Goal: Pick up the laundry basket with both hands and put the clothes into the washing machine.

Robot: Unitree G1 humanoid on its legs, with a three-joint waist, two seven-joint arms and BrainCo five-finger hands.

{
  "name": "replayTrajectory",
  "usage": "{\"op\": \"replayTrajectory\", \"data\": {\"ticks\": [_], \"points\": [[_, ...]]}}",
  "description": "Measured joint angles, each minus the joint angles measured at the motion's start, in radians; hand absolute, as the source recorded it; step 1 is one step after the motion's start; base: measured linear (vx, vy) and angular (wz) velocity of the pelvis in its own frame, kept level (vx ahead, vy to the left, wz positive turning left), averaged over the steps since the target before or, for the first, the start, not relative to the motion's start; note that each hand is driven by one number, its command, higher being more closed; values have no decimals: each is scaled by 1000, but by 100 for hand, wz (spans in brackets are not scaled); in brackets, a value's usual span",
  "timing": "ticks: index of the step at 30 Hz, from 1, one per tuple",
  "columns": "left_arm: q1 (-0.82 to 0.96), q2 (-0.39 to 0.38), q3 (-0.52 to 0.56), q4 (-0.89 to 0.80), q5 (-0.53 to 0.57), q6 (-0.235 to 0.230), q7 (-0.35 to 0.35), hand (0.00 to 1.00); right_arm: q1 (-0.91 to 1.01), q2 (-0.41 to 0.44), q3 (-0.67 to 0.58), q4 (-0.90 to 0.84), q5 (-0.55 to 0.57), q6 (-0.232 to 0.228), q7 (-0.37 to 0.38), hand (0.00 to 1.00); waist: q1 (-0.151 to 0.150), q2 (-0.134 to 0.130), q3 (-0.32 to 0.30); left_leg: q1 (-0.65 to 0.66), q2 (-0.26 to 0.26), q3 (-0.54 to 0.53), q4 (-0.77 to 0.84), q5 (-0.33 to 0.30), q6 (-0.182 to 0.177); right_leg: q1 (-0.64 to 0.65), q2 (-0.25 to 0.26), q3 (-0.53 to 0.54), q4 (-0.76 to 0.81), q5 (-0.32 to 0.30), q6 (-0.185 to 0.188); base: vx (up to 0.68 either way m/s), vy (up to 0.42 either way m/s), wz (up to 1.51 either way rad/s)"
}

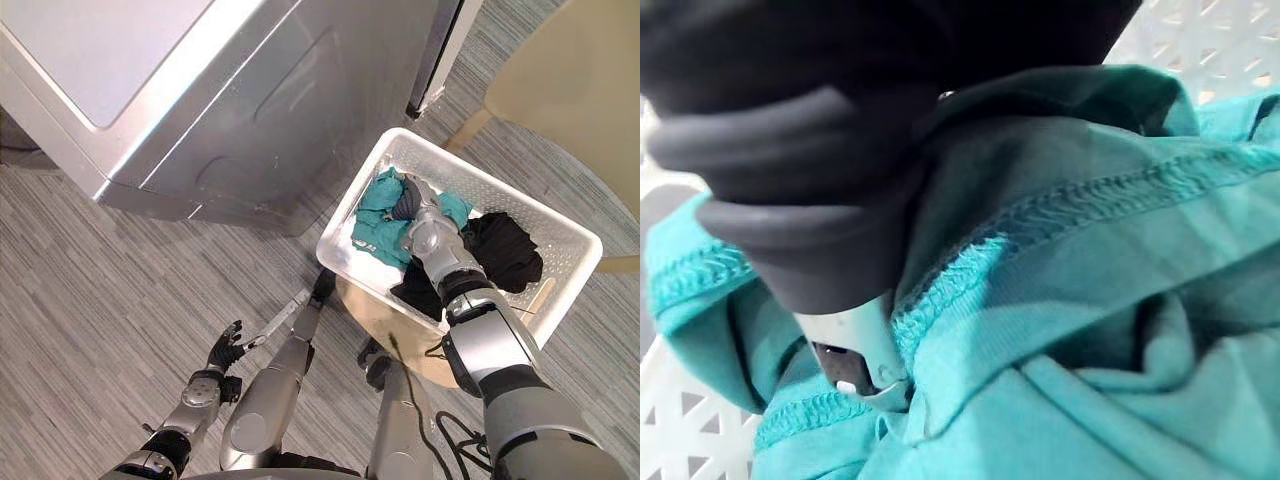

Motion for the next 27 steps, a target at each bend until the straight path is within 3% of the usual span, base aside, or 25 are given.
{"op": "replayTrajectory", "data": {"ticks": [6, 10, 12, 14, 16, 18, 21, 24, 27], "points": [[-7, -4, 5, -6, 1, 3, 2, 0, 136, 25, -131, -294, 109, 5, -4, 100, -26, -5, 2, 80, 11, 34, -1, -4, -3, 76, 20, 53, -58, 24, 3, -2, -55, -23], [-7, -5, 17, 8, 9, 19, 0, 0, 293, 140, -264, -493, 281, -17, -14, 100, -77, -20, -6, 113, 30, 81, -2, -21, 9, 104, 43, 95, -105, 58, 13, -29, -15, -39], [-1, -14, 31, 17, 11, 34, -1, 0, 409, 216, -319, -571, 390, -34, -23, 100, -85, -33, -31, 131, 30, 109, -1, -21, 9, 125, 45, 112, -128, 70, 21, 18, -14, -25], [34, -21, 61, 18, 12, 41, -1, 0, 568, 307, -342, -670, 506, -48, -20, 100, -117, -50, -94, 159, 27, 134, -1, -25, 4, 162, 46, 129, -162, 83, 35, 57, -9, -18], [65, -22, 73, 19, 14, 51, -1, 0, 665, 354, -340, -743, 595, -59, 1, 100, -135, -60, -131, 197, 24, 150, -2, -35, -4, 199, 46, 149, -184, 88, 44, 46, 1, -26], [116, -25, 90, 28, 33, 52, -1, 0, 781, 383, -314, -842, 694, -90, 26, 100, -136, -65, -197, 236, 32, 191, -2, -67, 29, 229, 55, 187, -209, 93, 54, 15, 15, -50], [153, -25, 93, 50, 47, 59, -1, 0, 852, 398, -276, -913, 792, -121, 88, 100, -146, -78, -241, 272, 43, 247, -4, -88, 32, 258, 71, 239, -254, 121, 61, -31, 22, -59], [189, -23, 90, 52, 50, 60, -2, 0, 852, 401, -203, -960, 868, -143, 139, 100, -157, -99, -253, 282, 67, 344, -8, -107, 37, 252, 96, 328, -310, 180, 67, -79, 33, -87], [174, -17, 76, 31, 49, 60, -3, 0, 867, 405, -180, -997, 901, -143, 160, 100, -161, -105, -256, 272, 70, 357, -3, -108, 46, 196, 90, 356, -223, 164, 76, -59, -27, -28]]}}
